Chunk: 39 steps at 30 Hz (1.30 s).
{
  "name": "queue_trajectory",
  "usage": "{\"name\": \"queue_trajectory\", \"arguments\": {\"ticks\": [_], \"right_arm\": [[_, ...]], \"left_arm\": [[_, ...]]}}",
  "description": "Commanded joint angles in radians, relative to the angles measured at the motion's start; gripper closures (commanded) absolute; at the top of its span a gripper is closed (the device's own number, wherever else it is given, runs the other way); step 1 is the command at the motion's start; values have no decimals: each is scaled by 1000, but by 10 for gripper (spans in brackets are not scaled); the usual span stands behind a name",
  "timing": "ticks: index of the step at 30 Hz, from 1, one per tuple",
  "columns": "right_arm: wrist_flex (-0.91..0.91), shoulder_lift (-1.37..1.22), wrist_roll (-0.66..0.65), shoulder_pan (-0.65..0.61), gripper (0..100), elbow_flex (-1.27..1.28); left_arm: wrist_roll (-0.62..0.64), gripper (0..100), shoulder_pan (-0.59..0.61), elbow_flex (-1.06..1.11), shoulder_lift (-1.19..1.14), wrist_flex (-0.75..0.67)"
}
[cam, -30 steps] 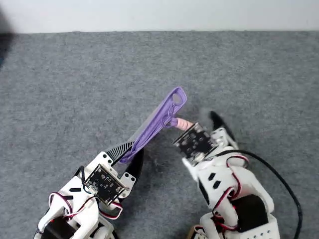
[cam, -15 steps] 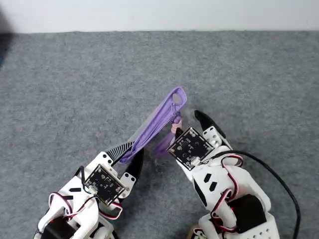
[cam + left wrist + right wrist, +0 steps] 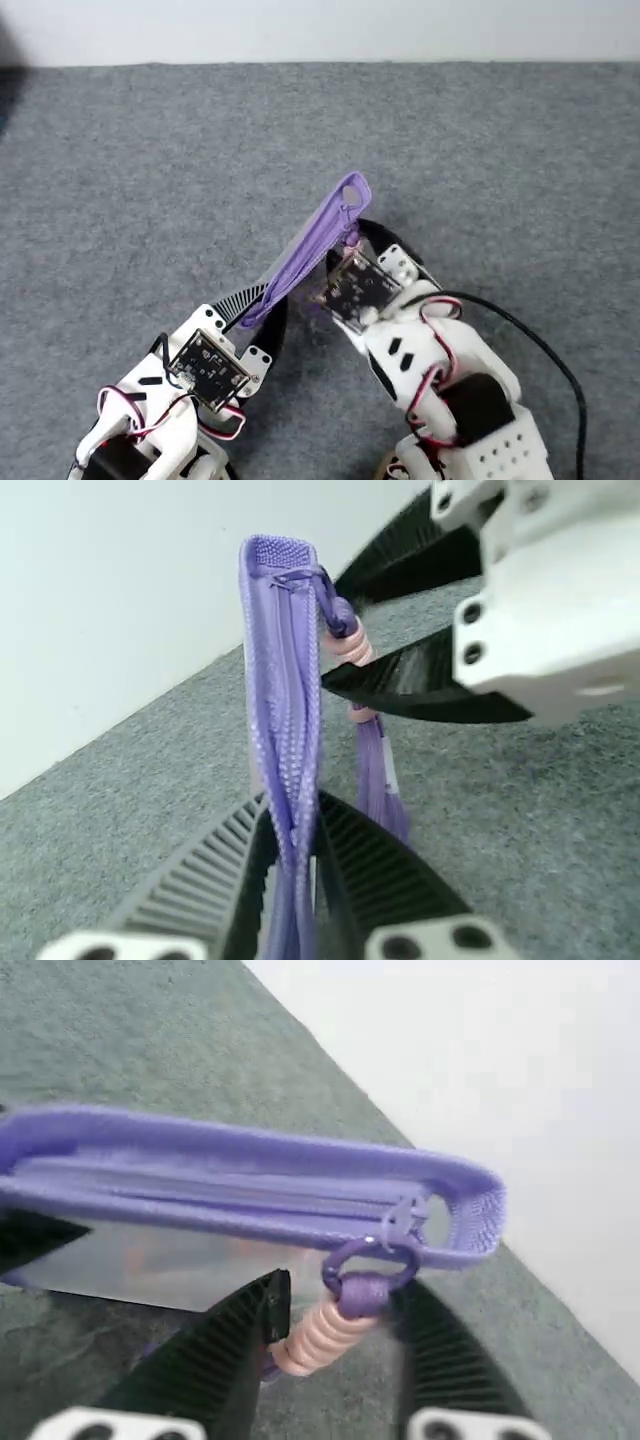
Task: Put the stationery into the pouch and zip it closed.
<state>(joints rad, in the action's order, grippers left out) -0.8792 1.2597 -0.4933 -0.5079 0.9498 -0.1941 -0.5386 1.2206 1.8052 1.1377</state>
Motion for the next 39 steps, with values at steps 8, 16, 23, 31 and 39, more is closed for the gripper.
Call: {"name": "queue_trajectory", "arguments": {"ticks": [8, 16, 23, 31, 39], "right_arm": [[116, -28, -95, 259, 991, -25], [323, -237, -100, 403, 991, -32], [435, -354, -69, 461, 991, -32], [444, -371, -66, 513, 991, -32], [447, -455, -48, 538, 991, -49]], "left_arm": [[-12, 987, 3, -19, 12, -23], [-12, 987, 6, -18, 12, -18], [-11, 988, 8, -19, 12, -18], [-9, 988, 6, -21, 12, -17], [-8, 988, 3, -50, 12, -17]]}}
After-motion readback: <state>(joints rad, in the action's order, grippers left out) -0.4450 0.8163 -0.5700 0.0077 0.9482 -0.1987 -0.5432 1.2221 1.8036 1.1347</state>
